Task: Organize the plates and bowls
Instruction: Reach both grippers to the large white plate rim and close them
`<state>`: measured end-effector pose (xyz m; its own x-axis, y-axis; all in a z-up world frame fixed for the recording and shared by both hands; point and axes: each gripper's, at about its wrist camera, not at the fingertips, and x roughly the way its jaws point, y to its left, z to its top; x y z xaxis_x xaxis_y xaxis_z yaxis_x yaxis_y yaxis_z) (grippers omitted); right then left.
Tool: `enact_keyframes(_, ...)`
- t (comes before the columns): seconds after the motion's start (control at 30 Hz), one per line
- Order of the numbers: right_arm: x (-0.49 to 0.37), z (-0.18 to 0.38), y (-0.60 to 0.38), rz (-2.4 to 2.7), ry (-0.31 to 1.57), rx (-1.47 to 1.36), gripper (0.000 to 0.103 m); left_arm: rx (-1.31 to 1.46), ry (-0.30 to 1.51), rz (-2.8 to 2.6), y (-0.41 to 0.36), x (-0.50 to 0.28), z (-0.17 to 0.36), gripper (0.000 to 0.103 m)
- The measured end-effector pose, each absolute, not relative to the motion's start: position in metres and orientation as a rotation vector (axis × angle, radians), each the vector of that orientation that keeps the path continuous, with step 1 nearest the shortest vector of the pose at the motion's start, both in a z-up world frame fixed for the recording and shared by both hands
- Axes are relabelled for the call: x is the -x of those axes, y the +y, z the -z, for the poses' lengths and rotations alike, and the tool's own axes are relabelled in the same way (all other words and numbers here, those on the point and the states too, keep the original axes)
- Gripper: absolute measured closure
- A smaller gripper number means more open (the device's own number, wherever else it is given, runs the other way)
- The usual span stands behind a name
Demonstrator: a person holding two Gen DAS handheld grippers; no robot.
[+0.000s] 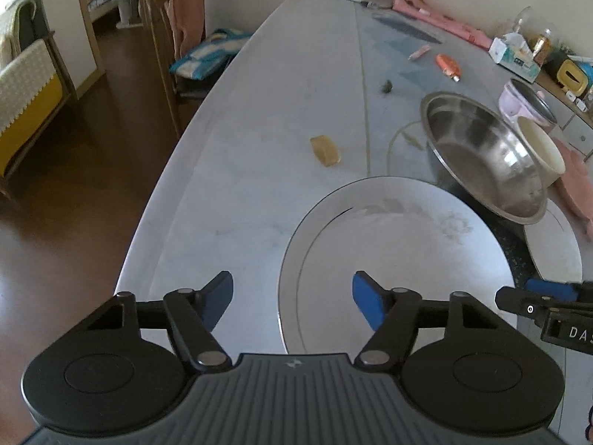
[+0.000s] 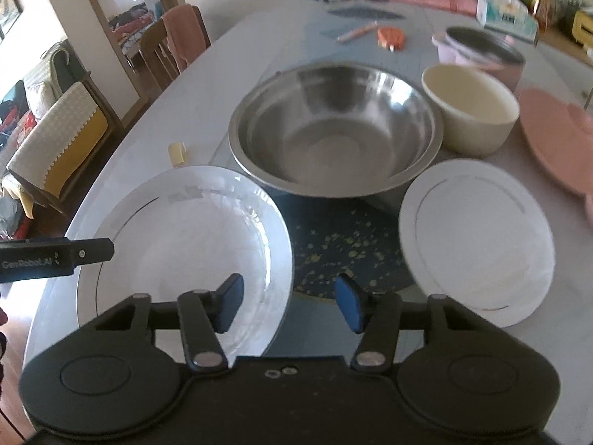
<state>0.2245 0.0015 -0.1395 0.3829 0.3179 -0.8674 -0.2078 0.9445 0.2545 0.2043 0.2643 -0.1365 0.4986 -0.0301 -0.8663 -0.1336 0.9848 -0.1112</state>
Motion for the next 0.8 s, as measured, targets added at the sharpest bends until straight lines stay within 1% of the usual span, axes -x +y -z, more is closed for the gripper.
enact_keyframes(0.03,-0.225,0.142,0.002,-0.332,1.143,-0.119,0.059,0.18,1.054,-0.063,0.266,-0.206,0.138,0.034)
enact_keyframes(0.1,-0.227,0.146,0.002,-0.327,1.165,-0.145,0.064,0.201,1.066,-0.057,0.271,-0.208,0.14,0.04)
enact_keyframes(0.13,-0.227,0.148,0.002,-0.326,1.176,-0.162,0.068,0.213,1.073,-0.052,0.273,-0.21,0.141,0.044)
enact_keyframes(0.2,-0.228,0.15,0.0,-0.321,1.199,-0.206,0.072,0.238,1.085,-0.045,0.276,-0.213,0.143,0.048)
enact_keyframes(0.23,-0.229,0.151,-0.001,-0.32,1.207,-0.225,0.076,0.252,1.093,-0.042,0.278,-0.215,0.144,0.054)
enact_keyframes(0.27,-0.23,0.152,-0.002,-0.322,1.216,-0.244,0.08,0.263,1.099,-0.037,0.279,-0.216,0.146,0.063)
enact_keyframes(0.37,-0.23,0.153,-0.003,-0.314,1.228,-0.267,0.088,0.288,1.116,-0.029,0.282,-0.22,0.149,0.072)
enact_keyframes(0.4,-0.23,0.154,-0.003,-0.307,1.23,-0.277,0.089,0.292,1.118,-0.026,0.282,-0.22,0.149,0.072)
enact_keyframes(0.43,-0.23,0.154,-0.005,-0.301,1.232,-0.287,0.091,0.297,1.117,-0.019,0.282,-0.22,0.149,0.076)
enact_keyframes(0.47,-0.23,0.154,-0.006,-0.301,1.234,-0.295,0.091,0.302,1.12,-0.009,0.282,-0.22,0.149,0.083)
enact_keyframes(0.53,-0.229,0.155,-0.006,-0.302,1.234,-0.294,0.092,0.294,1.124,-0.01,0.281,-0.221,0.149,0.085)
enact_keyframes(0.63,-0.229,0.151,-0.001,-0.303,1.236,-0.268,0.091,0.285,1.126,-0.025,0.281,-0.221,0.149,0.091)
enact_keyframes(0.8,-0.224,0.151,0.001,-0.313,1.244,-0.244,0.091,0.276,1.128,-0.03,0.28,-0.209,0.148,0.092)
